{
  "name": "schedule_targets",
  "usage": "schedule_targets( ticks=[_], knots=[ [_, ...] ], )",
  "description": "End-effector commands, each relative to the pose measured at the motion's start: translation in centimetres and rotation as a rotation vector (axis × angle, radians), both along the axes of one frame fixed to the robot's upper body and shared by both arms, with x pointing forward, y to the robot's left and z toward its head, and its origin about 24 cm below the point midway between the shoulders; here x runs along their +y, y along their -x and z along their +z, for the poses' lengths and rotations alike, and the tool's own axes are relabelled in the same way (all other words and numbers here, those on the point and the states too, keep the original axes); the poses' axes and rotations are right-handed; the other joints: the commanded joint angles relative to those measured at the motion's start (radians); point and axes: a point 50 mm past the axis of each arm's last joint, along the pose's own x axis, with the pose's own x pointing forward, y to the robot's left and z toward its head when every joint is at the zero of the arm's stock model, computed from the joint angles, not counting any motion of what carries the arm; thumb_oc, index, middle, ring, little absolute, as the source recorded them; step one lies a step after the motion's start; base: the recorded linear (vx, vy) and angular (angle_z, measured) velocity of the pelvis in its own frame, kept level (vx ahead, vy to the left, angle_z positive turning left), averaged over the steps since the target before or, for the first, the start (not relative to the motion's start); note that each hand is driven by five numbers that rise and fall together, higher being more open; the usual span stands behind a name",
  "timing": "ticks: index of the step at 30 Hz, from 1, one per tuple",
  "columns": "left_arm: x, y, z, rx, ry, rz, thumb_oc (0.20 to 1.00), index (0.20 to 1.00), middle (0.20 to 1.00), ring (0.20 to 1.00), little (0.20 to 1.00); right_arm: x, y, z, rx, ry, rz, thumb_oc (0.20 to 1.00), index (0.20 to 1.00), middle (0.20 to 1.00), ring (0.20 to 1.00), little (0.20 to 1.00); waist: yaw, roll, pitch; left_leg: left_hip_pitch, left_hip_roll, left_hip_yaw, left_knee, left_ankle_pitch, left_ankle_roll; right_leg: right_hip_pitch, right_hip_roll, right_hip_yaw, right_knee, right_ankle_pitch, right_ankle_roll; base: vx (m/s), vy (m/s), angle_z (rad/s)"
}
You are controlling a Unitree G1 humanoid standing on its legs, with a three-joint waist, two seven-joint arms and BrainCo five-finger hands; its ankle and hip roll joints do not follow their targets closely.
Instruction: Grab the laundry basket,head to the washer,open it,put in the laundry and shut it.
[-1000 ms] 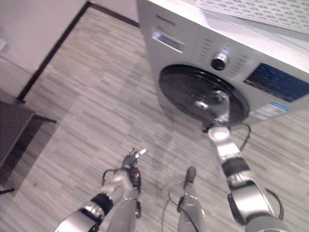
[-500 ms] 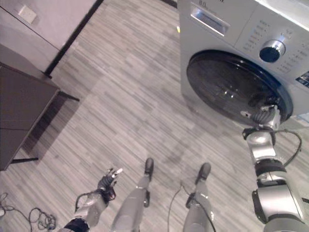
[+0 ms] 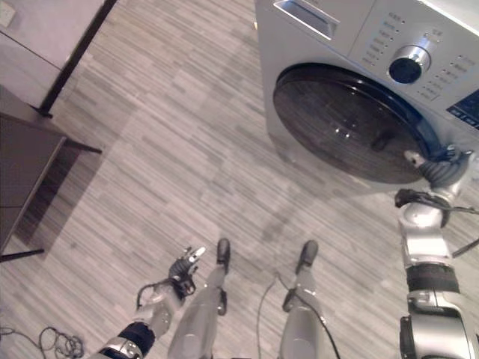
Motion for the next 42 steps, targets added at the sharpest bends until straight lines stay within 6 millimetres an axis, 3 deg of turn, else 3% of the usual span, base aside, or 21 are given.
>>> schedule_targets(
  ticks=[1, 6, 19, 26, 28, 38, 42],
  knots=[
    [0.2, 1.8, -1.9, 0.1, -0.055, -0.025, 1.0, 1.0, 1.0, 1.0, 1.0, -1.4, 1.7, 1.9, -0.098, 0.081, -0.106, 1.0, 1.0, 1.0, 1.0, 1.0, -0.002, -0.056, -0.142, 0.004, 0.003, 0.091, 0.004, -0.078, 0.028, 0.031, 0.003, 0.074, 0.0, -0.138, 0.011, 0.04, -0.005, 0.01],
    [0.5, 1.8, -1.7, 0.084, -0.055, -0.029, 1.0, 1.0, 1.0, 1.0, 1.0, -1.8, 2.4, 1.3, -0.112, 0.045, -0.125, 1.0, 1.0, 1.0, 1.0, 1.0, -0.005, -0.065, -0.146, 0.005, -0.005, 0.092, 0.004, -0.081, 0.032, 0.033, 0.001, 0.077, 0.0, -0.136, 0.011, 0.0, -0.001, 0.0],
    [1.3, 2.4, -1.8, 0.075, -0.013, 0.025, 1.0, 1.0, 1.0, 1.0, 1.0, 0.2, -1.3, 2.5, -0.105, 0.015, -0.01, 1.0, 1.0, 1.0, 1.0, 1.0, 0.018, -0.039, -0.106, 0.003, -0.002, 0.111, 0.004, -0.075, 0.028, 0.018, 0.0, 0.091, 0.0, -0.131, 0.009, 0.0, 0.0, -0.01],
    [1.0, 1.9, -1.0, 0.025, 0.015, 0.02, 1.0, 1.0, 1.0, 1.0, 1.0, 1.3, -2.7, 1.4, -0.028, 0.014, 0.04, 1.0, 1.0, 1.0, 1.0, 1.0, 0.026, -0.029, -0.092, -0.015, -0.001, 0.108, 0.004, -0.069, 0.026, 0.003, -0.001, 0.087, 0.0, -0.126, 0.009, 0.0, -0.002, 0.0],
    [1.0, 1.5, -0.3, -0.018, 0.033, 0.02, 1.0, 1.0, 1.0, 1.0, 1.0, 0.6, -3.2, 1.4, 0.03, 0.017, 0.026, 1.0, 1.0, 1.0, 1.0, 1.0, 0.034, -0.023, -0.084, -0.026, -0.005, 0.109, 0.004, -0.065, 0.023, -0.006, -0.004, 0.083, 0.0, -0.123, 0.011, 0.0, 0.0, 0.0],
    [1.9, 1.8, -0.2, -0.039, 0.037, 0.019, 1.0, 1.0, 1.0, 1.0, 1.0, -0.6, -5.4, 4.9, 0.144, 0.09, 0.053, 1.0, 1.0, 1.0, 1.0, 1.0, 0.06, 0.007, -0.061, -0.067, -0.004, 0.118, 0.004, -0.046, 0.012, -0.051, -0.007, 0.09, 0.0, -0.111, 0.014, 0.0, -0.006, -0.02],
    [2.0, 1.6, -0.1, -0.043, 0.039, 0.016, 1.0, 1.0, 1.0, 1.0, 1.0, 0.0, -6.6, 4.2, 0.252, 0.073, 0.143, 1.0, 1.0, 1.0, 1.0, 1.0, 0.069, 0.006, -0.06, -0.082, -0.002, 0.116, 0.004, -0.037, 0.009, -0.07, -0.002, 0.097, 0.0, -0.106, 0.012, -0.01, -0.014, -0.1]
  ],
)
